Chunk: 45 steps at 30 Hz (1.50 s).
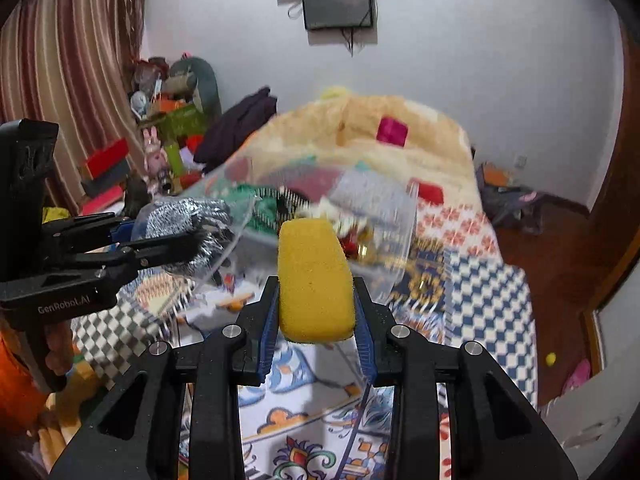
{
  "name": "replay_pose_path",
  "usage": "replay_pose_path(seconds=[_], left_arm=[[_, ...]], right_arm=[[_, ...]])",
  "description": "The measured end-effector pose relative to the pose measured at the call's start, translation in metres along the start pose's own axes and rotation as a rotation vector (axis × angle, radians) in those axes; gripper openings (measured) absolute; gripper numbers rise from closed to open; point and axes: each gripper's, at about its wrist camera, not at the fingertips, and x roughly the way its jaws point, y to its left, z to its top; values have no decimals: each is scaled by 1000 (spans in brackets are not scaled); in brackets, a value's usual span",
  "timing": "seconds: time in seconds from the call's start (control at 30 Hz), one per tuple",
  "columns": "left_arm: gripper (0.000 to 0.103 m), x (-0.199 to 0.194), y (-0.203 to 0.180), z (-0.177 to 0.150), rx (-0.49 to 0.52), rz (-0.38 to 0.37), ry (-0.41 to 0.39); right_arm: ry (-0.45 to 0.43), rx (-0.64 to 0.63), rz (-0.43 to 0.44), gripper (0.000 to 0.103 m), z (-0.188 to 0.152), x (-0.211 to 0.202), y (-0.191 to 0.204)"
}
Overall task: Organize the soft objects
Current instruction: 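Grasp the silver wrapped bag with the left tool while the right tool grasps the yellow sponge, then lower both items into the clear box and open both tools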
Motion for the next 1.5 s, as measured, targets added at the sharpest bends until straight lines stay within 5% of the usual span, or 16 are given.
replay_pose_path(seconds=[0.27,0.5,1.2,1.5], left_arm=[[35,-11,12,36,-4,36,-96],[36,9,24,54,-16,57,-94],[39,106,47,33,-36,87,92],[59,90,48,35,-67,85,68]], right_arm=[[-106,31,-20,31,31,-10,-6],[-145,37,-29,31,52,2,-8],[62,30,-60,32,34,93,-23],[44,32,-59,58,38,80,-23]])
